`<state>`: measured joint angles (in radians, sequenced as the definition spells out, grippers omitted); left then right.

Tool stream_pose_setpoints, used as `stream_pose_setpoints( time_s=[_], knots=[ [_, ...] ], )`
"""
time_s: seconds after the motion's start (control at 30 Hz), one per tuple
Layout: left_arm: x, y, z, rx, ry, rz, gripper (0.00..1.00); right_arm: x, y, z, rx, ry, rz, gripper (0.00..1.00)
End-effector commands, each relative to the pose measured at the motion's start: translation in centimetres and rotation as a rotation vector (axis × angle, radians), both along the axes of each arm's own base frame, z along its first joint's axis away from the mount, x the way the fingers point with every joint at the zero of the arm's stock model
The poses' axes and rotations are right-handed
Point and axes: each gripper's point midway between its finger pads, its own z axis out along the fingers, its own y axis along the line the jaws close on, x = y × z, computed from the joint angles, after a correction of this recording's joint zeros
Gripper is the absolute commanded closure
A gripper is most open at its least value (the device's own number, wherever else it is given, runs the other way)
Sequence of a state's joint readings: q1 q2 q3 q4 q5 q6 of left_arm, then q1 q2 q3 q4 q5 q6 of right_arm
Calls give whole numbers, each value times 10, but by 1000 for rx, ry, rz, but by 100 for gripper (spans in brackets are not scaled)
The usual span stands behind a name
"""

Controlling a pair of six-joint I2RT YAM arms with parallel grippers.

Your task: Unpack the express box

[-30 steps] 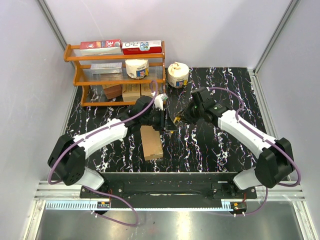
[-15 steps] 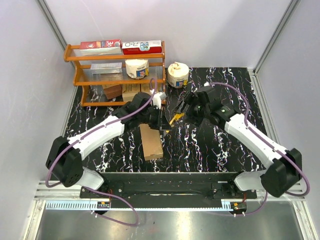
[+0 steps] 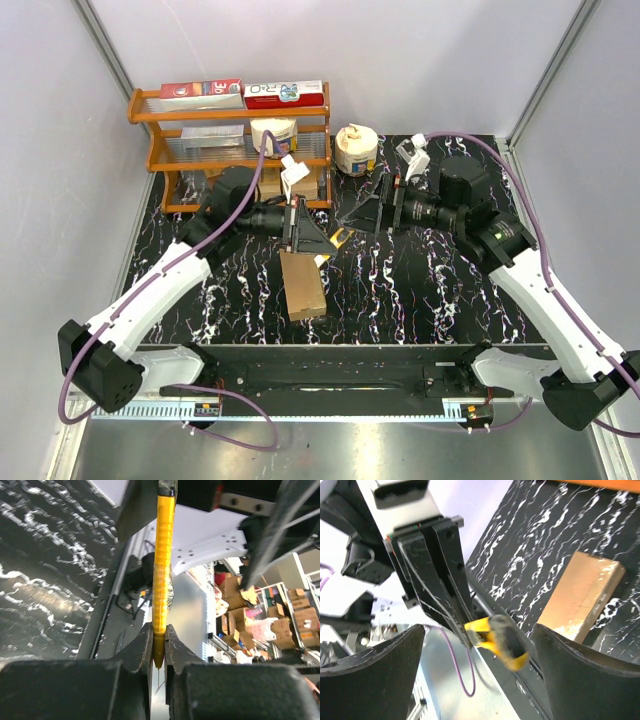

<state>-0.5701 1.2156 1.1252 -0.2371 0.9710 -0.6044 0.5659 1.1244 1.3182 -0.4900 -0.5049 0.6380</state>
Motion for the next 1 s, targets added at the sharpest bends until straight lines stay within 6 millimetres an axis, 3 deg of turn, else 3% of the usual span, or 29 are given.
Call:
stream_pose_setpoints(
  time_s=[0.0, 0.2, 0.37, 0.6, 0.87, 0.97],
  knots=[
    [-33, 4, 59, -178, -94, -154, 100, -33, 11, 29, 70, -79, 226, 6],
    [-37, 5, 64, -182, -68, -171, 99, -57, 16, 51, 164, -105, 362, 19],
    [-36, 3, 58, -171, -34, -196, 99, -60, 17, 62, 202, -100, 378, 26],
    [-20, -7, 47, -156, -12, -176, 100, -59, 21, 51, 212, -43, 389, 36],
    [-18, -5, 33, -98, -20, -184, 100, -59, 22, 47, 210, -35, 396, 53],
    [-17, -4, 28, -76, -14, -185, 100, -60, 23, 43, 206, -27, 406, 56]
  ],
)
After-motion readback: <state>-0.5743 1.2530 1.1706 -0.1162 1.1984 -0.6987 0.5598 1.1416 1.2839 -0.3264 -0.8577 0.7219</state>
